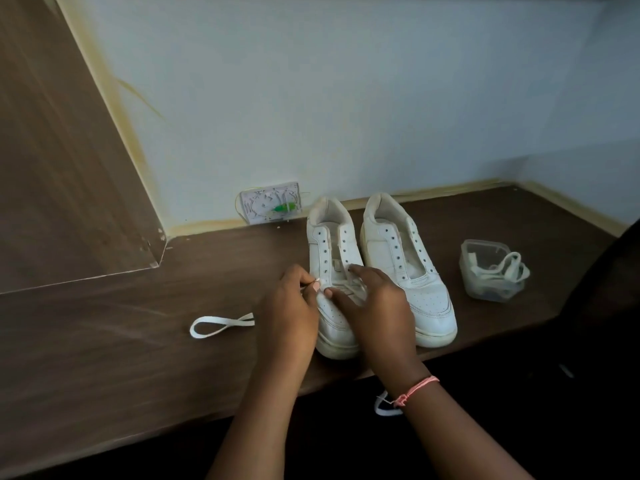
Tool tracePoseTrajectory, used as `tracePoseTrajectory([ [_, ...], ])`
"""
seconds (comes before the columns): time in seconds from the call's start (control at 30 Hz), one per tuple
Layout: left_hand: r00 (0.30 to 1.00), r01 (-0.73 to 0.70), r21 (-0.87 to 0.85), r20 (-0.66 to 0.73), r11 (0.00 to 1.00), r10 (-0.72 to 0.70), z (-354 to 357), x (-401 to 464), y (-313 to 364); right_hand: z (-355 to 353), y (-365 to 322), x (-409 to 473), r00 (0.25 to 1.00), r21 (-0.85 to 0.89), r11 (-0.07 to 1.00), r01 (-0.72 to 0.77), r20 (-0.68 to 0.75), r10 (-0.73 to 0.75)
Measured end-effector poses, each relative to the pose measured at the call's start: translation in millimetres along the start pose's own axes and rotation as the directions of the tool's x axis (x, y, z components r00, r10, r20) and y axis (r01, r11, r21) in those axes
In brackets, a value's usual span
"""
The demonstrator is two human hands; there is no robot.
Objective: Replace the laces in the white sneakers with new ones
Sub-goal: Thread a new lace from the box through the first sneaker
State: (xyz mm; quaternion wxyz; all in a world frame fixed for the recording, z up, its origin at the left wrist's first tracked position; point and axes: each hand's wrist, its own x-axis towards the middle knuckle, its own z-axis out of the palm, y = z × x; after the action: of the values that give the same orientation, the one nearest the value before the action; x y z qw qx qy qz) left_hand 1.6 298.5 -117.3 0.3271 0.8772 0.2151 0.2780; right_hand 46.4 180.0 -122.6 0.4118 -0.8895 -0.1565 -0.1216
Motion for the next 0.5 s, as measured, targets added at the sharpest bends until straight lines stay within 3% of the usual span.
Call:
tracePoseTrajectory([
  [0.23, 1.0, 0.005, 0.01, -0.016, 1.0, -0.005, 0, -2, 6, -1, -1, 1, 0.999, -0.025, 1.0, 0.015, -0.028, -0.015],
  [0.33, 0.997, 0.03, 0.057, 0.066, 0.998, -0.034, 1, 2, 3, -1, 0, 0, 1.0, -0.036, 0.999, 0.002, -0.018, -0.003],
  [0.5, 0.965, 0.173, -0.063, 0.212, 0.983, -0.156, -7, 14, 2, -4, -3, 0, 1.0, -0.036, 0.999, -0.024, -0.001, 0.024],
])
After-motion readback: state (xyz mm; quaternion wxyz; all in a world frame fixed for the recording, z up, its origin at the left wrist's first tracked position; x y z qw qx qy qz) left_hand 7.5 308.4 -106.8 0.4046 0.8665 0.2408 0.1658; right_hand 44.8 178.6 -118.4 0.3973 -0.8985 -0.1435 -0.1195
